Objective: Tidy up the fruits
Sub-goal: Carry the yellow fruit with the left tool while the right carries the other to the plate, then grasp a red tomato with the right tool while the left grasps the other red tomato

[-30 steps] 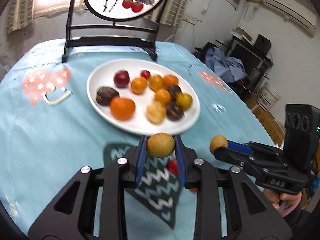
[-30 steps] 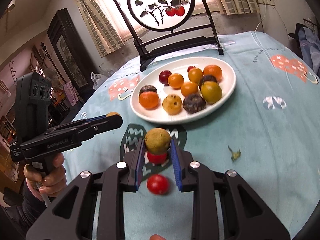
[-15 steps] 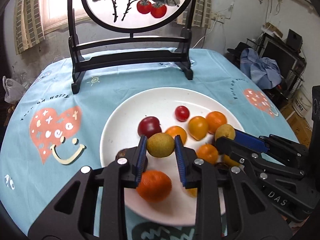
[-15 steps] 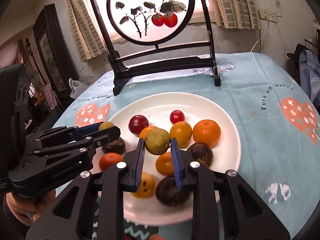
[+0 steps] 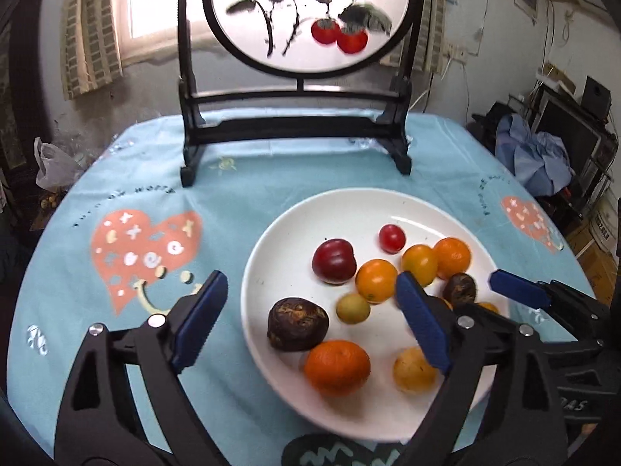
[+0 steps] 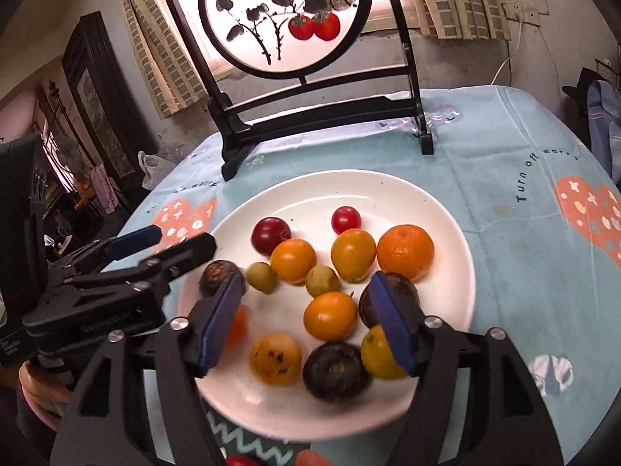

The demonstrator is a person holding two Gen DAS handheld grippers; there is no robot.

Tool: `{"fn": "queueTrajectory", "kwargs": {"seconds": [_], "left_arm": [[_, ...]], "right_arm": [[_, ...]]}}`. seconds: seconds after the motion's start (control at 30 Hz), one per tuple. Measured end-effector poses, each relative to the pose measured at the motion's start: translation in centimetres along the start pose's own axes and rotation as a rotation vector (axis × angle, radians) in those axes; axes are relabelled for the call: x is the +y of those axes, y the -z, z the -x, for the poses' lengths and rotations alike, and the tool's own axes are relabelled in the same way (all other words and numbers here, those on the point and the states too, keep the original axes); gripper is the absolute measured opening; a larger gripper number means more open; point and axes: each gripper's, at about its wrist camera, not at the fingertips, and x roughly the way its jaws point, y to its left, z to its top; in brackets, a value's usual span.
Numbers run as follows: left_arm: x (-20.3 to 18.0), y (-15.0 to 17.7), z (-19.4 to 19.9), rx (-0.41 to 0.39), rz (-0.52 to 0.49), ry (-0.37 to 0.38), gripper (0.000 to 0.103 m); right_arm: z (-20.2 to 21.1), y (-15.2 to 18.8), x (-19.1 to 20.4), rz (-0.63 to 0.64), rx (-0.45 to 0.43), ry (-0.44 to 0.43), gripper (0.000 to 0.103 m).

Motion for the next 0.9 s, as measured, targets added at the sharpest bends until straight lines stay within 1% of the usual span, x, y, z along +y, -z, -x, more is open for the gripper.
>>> {"fn": "queueTrajectory", "kwargs": {"seconds": [0.03, 0.07, 0.1, 0.13, 0.17, 0.2, 0.23, 0.27, 0.3, 0.33, 0.43, 0.5, 0.53, 0.6, 0.67, 0.73, 0.8, 0.83, 0.9], "left_arm": [[0.2, 0.2, 1.4, -0.023, 0.015, 0.012, 0.095], [0.3, 0.4, 2.4, -0.037, 0.023, 0.018, 0.097], [0.4, 0.7, 3.4, -0.052, 0.029, 0.023, 0.098], [0.5, 1.2, 4.7, -0.070, 0.035, 0.025, 0.099], [0.6, 1.7, 5.8, -0.088, 0.038, 0.025, 0.099], [0.6, 2.2, 6.6, -0.099, 0.040, 0.025, 0.100], [0.6, 3.1, 7.6, -0.112, 0.039, 0.022, 0.100], [0.7, 3.9, 8.4, -0.123, 0.037, 0.016, 0.100], [0.8, 4.7, 9.2, -0.133, 0.037, 0.006, 0.100], [0.9, 5.9, 10.1, -0.146, 0.037, -0.006, 0.100], [1.4, 9.0, 11.6, -0.177, 0.046, -0.025, 0.101], [1.7, 11.3, 12.0, -0.184, 0.056, -0.039, 0.101], [1.8, 12.3, 12.0, -0.180, 0.060, -0.036, 0.101], [2.1, 13.8, 11.7, -0.149, 0.067, -0.027, 0.101], [2.4, 14.8, 11.5, -0.121, 0.076, -0.011, 0.101], [2.7, 15.4, 11.7, -0.128, 0.100, -0.013, 0.101], [2.9, 15.5, 11.9, -0.144, 0.112, -0.028, 0.101], [2.9, 15.5, 11.9, -0.138, 0.112, -0.029, 0.101], [3.3, 15.4, 11.5, -0.086, 0.126, -0.026, 0.101]], "right_arm": [[1.1, 0.3, 0.2, 0.010, -0.035, -0.001, 0.102], [2.5, 0.8, 0.5, 0.026, -0.080, -0.020, 0.102], [3.8, 1.3, 0.8, 0.035, -0.135, -0.015, 0.102], [5.2, 2.0, 1.2, 0.040, -0.199, 0.017, 0.102], [6.3, 2.6, 1.7, 0.054, -0.224, 0.047, 0.102], [6.9, 3.1, 1.9, 0.069, -0.207, 0.038, 0.102], [7.2, 3.6, 2.2, 0.079, -0.163, 0.015, 0.102], [7.1, 4.3, 2.5, 0.086, -0.063, -0.004, 0.102], [6.8, 4.8, 2.6, 0.091, 0.024, -0.005, 0.102], [6.8, 5.7, 2.7, 0.089, 0.090, -0.005, 0.102], [7.8, 9.0, 2.6, 0.059, 0.108, 0.026, 0.102], [8.2, 11.2, 2.8, 0.068, 0.138, -0.003, 0.102], [8.6, 12.1, 3.1, 0.075, 0.125, -0.016, 0.102], [9.6, 13.5, 3.9, 0.096, 0.070, 0.000, 0.102], [9.8, 13.6, 4.3, 0.103, 0.049, 0.027, 0.102], [9.6, 13.3, 4.2, 0.083, 0.035, 0.025, 0.102], [8.9, 12.9, 3.6, 0.068, 0.047, -0.004, 0.102], [8.3, 12.9, 3.4, 0.064, 0.065, -0.030, 0.102], [7.3, 13.2, 3.3, 0.072, 0.087, -0.048, 0.102]]}}
